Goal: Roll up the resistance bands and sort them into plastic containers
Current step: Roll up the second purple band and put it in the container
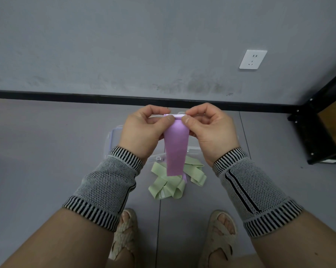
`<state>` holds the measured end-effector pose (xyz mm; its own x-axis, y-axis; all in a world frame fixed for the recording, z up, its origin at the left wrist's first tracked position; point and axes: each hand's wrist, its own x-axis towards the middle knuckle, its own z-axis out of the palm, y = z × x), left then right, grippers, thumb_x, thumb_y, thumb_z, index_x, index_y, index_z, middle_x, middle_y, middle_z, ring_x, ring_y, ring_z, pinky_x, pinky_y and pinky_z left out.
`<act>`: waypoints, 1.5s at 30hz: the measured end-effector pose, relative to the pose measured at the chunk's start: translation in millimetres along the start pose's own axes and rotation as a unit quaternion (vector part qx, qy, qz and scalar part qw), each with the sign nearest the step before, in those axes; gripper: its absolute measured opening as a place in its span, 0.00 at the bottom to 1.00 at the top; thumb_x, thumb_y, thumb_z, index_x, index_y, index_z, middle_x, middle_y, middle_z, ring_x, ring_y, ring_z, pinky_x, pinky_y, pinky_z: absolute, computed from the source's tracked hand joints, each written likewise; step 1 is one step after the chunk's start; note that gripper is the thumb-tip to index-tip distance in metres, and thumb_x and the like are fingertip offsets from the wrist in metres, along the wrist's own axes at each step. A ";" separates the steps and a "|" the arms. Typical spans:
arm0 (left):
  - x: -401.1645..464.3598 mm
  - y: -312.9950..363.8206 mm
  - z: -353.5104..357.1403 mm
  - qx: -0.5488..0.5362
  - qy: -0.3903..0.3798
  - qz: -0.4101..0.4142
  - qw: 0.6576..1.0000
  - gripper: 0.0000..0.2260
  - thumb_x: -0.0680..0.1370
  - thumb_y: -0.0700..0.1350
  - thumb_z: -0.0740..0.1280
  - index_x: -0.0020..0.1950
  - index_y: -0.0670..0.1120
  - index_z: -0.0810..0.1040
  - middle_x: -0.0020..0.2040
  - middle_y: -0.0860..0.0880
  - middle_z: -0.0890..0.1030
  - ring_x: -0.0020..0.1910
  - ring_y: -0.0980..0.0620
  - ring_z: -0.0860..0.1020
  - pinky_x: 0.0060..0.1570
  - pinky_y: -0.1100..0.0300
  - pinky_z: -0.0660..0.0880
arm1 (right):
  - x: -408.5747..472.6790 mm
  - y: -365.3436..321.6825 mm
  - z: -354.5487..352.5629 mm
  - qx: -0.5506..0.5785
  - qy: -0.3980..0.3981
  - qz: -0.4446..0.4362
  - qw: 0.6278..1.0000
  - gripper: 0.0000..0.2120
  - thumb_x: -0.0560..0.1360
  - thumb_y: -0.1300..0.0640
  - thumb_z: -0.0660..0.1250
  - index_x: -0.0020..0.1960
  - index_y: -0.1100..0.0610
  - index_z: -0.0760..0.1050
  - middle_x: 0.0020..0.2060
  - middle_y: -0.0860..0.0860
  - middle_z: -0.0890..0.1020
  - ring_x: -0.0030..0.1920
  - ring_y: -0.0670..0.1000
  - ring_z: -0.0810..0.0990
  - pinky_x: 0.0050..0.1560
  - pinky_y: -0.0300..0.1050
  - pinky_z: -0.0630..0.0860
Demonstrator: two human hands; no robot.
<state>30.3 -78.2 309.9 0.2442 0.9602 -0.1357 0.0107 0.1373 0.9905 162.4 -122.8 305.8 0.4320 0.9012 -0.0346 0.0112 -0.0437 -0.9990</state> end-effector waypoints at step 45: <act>0.3 0.6 -3.6 0.076 0.003 0.041 0.996 0.10 0.75 0.36 0.68 0.43 0.51 0.80 0.40 0.46 0.84 0.43 0.49 0.81 0.54 0.45 0.77 | 4.3 5.8 0.4 0.039 -0.021 0.011 0.999 0.08 0.72 0.65 0.69 0.45 0.53 0.80 0.43 0.56 0.83 0.46 0.55 0.83 0.51 0.54 0.80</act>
<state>26.8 -77.0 310.3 0.2438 0.9683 -0.0547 0.1385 0.0211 0.9901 163.9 -119.1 299.9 0.3929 0.9179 -0.0558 -0.0681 -0.0315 -0.9972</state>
